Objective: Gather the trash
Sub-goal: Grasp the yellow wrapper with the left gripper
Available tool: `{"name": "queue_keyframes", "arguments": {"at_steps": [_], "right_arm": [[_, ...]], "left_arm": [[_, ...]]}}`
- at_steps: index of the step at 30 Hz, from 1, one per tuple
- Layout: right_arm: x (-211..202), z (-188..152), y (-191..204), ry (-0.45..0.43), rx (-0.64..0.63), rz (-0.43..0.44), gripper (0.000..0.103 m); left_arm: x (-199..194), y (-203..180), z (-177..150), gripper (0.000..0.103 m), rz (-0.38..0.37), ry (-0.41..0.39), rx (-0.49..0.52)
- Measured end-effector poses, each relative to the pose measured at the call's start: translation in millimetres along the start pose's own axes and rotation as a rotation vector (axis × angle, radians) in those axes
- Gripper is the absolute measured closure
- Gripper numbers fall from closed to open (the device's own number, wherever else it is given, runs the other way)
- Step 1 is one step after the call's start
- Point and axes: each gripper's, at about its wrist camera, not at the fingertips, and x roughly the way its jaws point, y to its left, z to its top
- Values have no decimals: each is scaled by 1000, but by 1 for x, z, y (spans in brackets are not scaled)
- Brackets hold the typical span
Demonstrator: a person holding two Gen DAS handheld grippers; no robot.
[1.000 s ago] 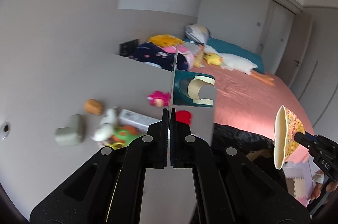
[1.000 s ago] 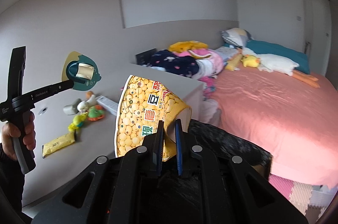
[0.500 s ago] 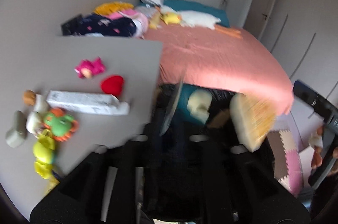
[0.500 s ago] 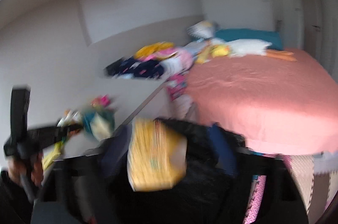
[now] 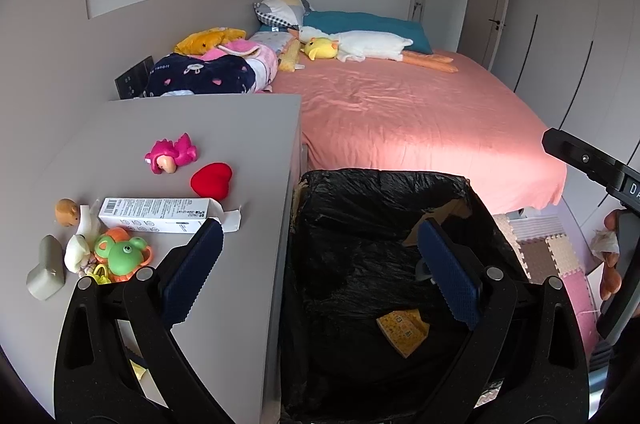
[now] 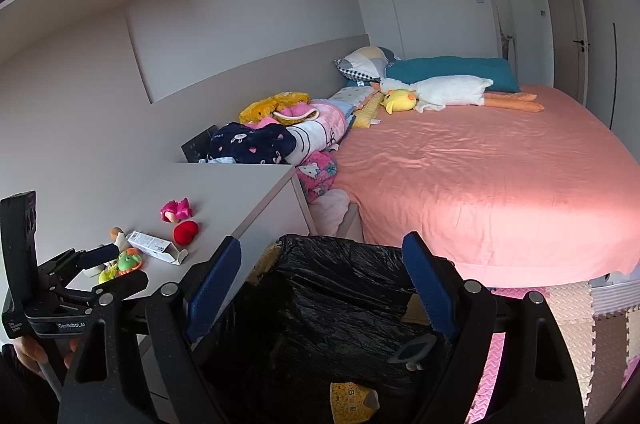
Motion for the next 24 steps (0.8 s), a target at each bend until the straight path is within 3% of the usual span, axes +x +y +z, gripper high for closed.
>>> {"name": "queue_keyframes", "arguments": {"at_steps": [11,24], "right_arm": [[6,1,21,10,-30,43,20],[38,-2,85,49,-100,164,20]], "left_arm": [[-11,3,-2,8,19,-15,12],[-37,58,-20,8,132,-6,-31]]}}
